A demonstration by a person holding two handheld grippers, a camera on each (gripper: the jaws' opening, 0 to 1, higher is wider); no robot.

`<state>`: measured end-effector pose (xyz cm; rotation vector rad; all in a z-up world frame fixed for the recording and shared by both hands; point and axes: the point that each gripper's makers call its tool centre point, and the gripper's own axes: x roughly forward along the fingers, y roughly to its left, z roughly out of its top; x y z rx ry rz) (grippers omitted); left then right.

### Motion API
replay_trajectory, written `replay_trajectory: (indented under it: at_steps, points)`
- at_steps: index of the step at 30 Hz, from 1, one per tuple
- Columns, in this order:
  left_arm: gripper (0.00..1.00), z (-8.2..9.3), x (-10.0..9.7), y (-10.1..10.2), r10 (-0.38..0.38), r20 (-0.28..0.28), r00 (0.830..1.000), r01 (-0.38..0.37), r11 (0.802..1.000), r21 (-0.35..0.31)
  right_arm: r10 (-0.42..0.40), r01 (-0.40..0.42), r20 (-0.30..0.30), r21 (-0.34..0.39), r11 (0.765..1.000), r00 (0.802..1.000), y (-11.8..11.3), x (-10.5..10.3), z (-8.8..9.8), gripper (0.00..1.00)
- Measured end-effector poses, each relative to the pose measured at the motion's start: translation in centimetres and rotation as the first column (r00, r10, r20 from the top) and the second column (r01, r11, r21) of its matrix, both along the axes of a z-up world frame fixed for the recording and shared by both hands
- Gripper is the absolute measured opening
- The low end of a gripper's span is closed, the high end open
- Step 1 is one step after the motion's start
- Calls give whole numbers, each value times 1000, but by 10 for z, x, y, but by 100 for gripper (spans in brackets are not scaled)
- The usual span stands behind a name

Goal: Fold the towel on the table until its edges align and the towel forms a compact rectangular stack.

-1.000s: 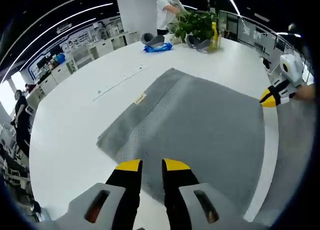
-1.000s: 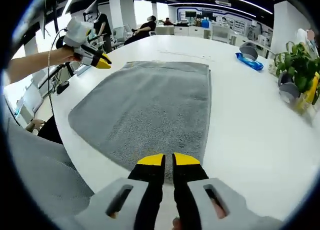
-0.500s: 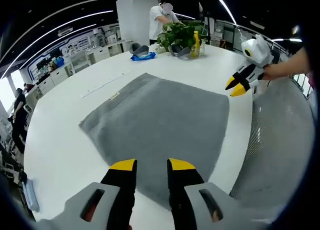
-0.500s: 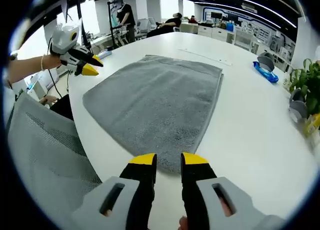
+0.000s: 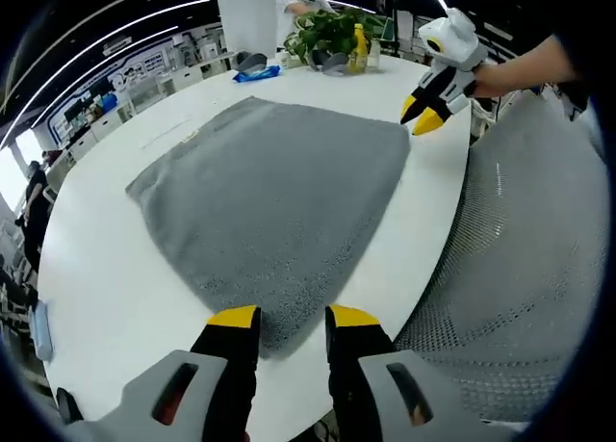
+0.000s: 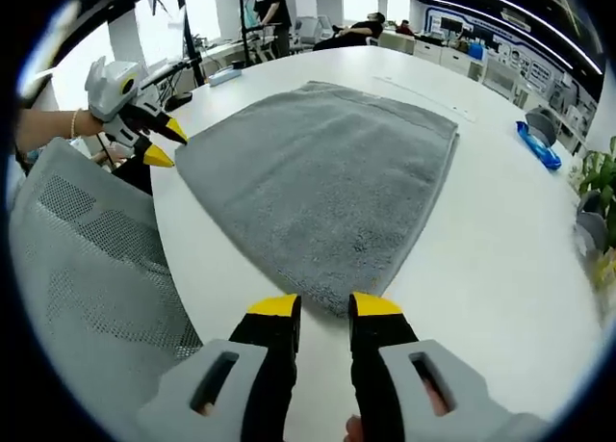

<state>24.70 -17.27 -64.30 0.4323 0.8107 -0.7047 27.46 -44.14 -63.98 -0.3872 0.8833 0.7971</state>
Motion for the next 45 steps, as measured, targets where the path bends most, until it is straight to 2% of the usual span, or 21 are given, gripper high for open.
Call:
replay_trajectory:
  at_steps: [2,6,10,16,21,23,24,29,32,37,41,45]
  points:
    - [28,-3,1,2,11,4,1000,-12,1000,14,15,-15,5,-30,999,1000,-2,1,-5,19]
    - [28,-6,1,-1,32,-15,999,-32,999,-9,38,-37,17,-78,996,999,-5,7,-13,19]
    - [27,-12,1,-1,28,-20,999,-27,999,20,55,-55,-3,-101,993,998,-7,5,-22,18]
    - [23,-12,3,2,30,0,1000,-30,999,17,62,-55,44,-136,989,997,-9,7,-21,13]
    - [20,-12,4,5,31,17,999,-31,999,-8,-43,50,60,-124,991,997,-10,11,-21,8]
    - [12,-10,5,11,38,36,999,-39,999,30,-94,104,78,-141,984,993,-12,13,-21,4]
    - [10,-9,5,16,24,50,998,-28,996,79,-92,103,78,-145,984,993,-11,13,-22,3]
    - [5,-8,1,17,16,59,998,-21,996,91,-161,168,63,-136,976,985,-8,7,-21,1]
    - [4,-4,0,20,48,48,998,-51,996,69,-219,221,31,-113,969,975,-5,2,-19,1]
    - [3,4,2,29,94,40,995,-96,995,35,-239,239,8,-105,965,971,0,-7,-11,0]
    - [3,19,5,32,129,50,990,-128,992,-22,-266,267,21,-89,960,964,1,-9,0,0]
    - [3,31,7,33,132,68,989,-130,991,-36,-315,316,18,-43,948,949,3,-11,16,0]
